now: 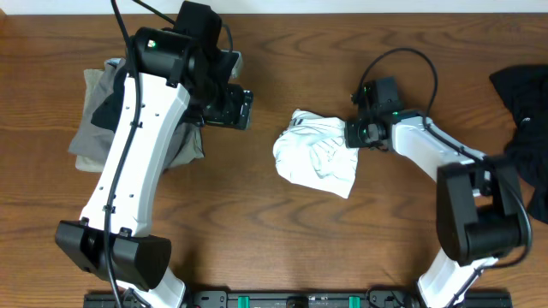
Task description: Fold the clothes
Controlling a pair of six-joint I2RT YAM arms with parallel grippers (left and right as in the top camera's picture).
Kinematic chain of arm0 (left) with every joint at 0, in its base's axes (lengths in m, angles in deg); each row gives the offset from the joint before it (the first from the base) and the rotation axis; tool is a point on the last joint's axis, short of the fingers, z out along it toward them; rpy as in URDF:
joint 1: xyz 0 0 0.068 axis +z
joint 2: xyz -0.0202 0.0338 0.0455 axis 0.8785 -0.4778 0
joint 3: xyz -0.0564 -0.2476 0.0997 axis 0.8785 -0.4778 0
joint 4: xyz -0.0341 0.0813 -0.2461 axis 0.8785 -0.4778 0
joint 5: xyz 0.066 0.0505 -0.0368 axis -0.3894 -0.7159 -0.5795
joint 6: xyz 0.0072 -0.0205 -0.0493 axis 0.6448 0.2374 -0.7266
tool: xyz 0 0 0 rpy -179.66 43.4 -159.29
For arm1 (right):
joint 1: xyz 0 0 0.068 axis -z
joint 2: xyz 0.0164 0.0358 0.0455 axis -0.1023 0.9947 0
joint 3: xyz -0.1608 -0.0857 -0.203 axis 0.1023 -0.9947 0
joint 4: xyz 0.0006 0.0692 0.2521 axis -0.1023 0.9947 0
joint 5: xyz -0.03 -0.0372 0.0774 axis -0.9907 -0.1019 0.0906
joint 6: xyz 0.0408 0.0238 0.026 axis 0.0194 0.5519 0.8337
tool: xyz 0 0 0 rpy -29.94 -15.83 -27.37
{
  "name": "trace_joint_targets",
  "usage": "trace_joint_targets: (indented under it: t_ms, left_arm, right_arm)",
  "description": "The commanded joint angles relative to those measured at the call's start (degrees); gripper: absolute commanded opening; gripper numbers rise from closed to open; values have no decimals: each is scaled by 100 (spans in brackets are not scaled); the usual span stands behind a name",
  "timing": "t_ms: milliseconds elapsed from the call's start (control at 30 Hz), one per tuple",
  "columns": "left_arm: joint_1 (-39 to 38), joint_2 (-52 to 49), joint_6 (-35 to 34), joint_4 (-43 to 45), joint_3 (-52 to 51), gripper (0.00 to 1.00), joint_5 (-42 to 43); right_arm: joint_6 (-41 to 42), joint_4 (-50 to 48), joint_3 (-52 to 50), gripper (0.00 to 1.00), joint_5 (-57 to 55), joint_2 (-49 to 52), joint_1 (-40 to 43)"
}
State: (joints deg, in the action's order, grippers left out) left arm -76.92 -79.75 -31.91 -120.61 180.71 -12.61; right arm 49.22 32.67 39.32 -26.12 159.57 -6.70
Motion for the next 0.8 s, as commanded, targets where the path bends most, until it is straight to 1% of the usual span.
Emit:
trace_joint_targets:
  t_ms: [0,33,133,200,267,333,400,567,700,767]
  left_arm:
    - [2,133,39,-74,22,84,-68]
    - [2,131,39,-85,22,85,-68]
    - [2,131,35,-94,22,86,-63]
    - [2,131,33,-87,15,86,33]
    - [2,131,33,-48,-50,86,151]
    - [2,125,17,2,-151,86,170]
    - [2,120,11,101,-315,86,254]
    - [9,120,15,485,-881,86,802]
    - [28,120,17,951,-1379,86,1071]
    - [31,118,22,1180,-1578,86,1351]
  right_arm:
    - [-59,79,52,21,-162,-9,168]
    - [-57,162,63,23,-111,-105,223]
    - [-66,492,68,34,376,-667,422]
    - [-216,748,68,36,909,-1134,501]
    - [-382,970,68,35,1663,-1596,503]
    - [-562,1119,68,35,2243,-1884,439]
    - [-669,1327,68,35,2583,-2085,289]
    - [-1067,1733,-26,32,2616,-2015,-192]
    - [-1346,1749,-210,32,2625,-1705,-610]
    - [-1652,1753,-262,35,2621,-1521,-844]
